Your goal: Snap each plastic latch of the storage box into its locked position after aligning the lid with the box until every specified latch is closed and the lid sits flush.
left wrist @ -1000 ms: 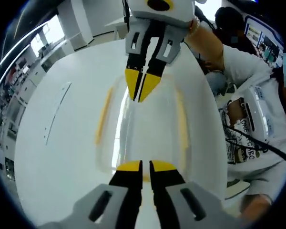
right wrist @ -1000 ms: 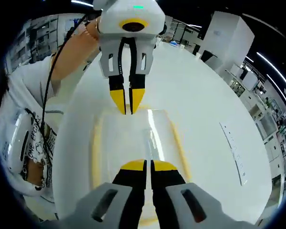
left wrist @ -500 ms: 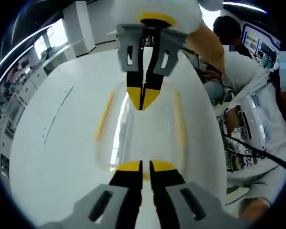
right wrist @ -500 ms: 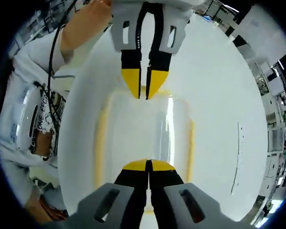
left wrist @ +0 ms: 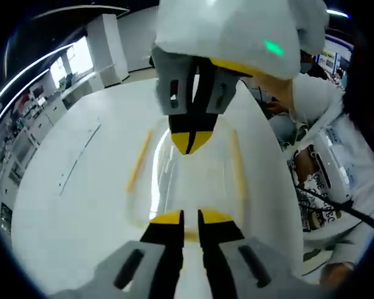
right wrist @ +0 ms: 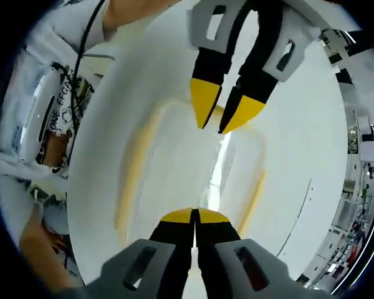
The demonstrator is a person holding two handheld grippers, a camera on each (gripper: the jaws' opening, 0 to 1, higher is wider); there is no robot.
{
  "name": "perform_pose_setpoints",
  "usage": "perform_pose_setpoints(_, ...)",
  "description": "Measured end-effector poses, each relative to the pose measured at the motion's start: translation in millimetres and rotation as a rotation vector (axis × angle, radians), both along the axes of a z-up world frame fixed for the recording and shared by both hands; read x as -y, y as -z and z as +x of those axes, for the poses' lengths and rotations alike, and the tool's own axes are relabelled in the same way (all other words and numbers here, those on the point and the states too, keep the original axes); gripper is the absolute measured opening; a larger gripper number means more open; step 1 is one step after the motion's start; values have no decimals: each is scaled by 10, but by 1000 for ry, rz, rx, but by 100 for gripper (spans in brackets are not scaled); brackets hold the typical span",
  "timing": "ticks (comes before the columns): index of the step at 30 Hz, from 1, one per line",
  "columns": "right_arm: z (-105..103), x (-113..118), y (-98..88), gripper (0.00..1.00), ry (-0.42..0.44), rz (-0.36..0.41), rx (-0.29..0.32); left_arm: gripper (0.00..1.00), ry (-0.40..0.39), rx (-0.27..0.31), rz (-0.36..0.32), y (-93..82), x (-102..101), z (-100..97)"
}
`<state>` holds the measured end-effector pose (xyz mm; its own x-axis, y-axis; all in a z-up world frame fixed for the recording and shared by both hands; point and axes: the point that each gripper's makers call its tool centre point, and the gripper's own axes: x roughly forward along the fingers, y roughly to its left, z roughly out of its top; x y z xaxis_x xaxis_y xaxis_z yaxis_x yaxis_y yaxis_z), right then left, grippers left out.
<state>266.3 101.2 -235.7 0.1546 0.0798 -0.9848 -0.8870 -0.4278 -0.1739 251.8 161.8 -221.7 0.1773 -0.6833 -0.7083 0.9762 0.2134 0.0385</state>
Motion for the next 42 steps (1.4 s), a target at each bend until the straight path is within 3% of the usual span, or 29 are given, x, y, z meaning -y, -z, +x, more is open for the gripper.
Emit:
perform_pose_setpoints(5,6,5,-10,0,12,-38,4,13,-22,-1,-78,-10,15,16)
perform_pose_setpoints(8,-4,14,-23,0,75,-24,-34,14,-27,-4,-119,-20,11,12)
perform_pose_setpoints(17,-39,15,-29,0,74,-22,-28,16,-53,31,-197,-99,-36,49)
perform_pose_setpoints(18,-47,9,-32,0,82,-34,-23,16,-75,37,-257,-135,-75,43)
perform_pose_setpoints(19,-50,7,-35,0,103,-45,-21,16,-76,43,-267,-141,-83,43)
perform_pose_setpoints(21,-64,12,-39,0,120,-67,-17,16,-117,95,-397,-232,-205,19)
perform_pose_setpoints(24,-64,17,-46,0,114,-76,-17,17,-142,139,-447,-293,-342,-19)
perform_pose_setpoints(28,-58,19,-55,0,124,-75,-25,17,-167,143,-496,-334,-475,-26)
perform_pose_setpoints(36,-31,34,-54,0,168,-127,-34,17,-208,106,-503,-221,-644,65)
perform_pose_setpoints(39,-32,52,-56,0,158,-138,-23,17,-234,92,-465,-123,-653,93)
perform_pose_setpoints(42,-29,73,-62,0,157,-130,-18,17,-219,81,-474,-86,-628,93)
